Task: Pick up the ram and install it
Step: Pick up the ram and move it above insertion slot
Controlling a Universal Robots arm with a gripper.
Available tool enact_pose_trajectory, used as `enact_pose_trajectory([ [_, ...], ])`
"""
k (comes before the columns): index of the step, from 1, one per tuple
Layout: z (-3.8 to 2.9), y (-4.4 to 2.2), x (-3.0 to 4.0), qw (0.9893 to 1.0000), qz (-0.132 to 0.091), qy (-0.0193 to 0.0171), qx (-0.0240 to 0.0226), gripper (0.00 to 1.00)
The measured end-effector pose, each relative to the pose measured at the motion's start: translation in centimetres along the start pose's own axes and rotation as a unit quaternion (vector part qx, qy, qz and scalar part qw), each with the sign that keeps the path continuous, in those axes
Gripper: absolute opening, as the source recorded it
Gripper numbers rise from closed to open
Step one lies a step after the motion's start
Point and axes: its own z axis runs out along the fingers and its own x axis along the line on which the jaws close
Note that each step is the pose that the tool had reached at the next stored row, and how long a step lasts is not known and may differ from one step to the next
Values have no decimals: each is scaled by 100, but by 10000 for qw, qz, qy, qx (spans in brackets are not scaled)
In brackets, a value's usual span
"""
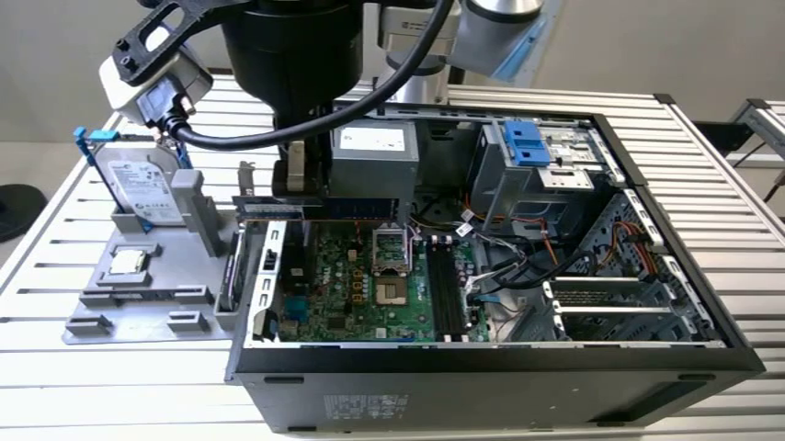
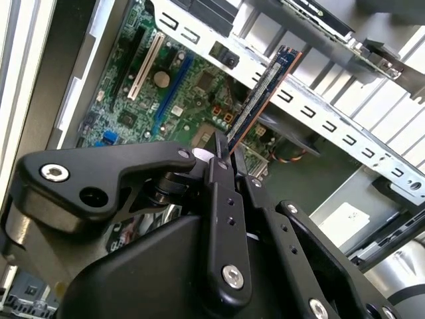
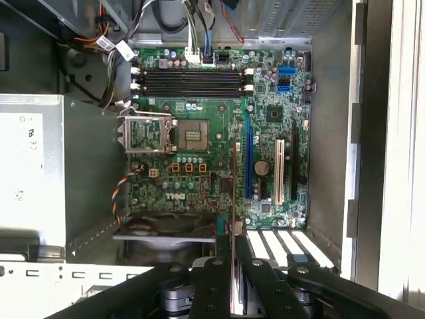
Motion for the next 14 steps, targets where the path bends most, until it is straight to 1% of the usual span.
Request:
enact_pose_trajectory([
  [14,1,104,1,10000,0,-1,0,0],
])
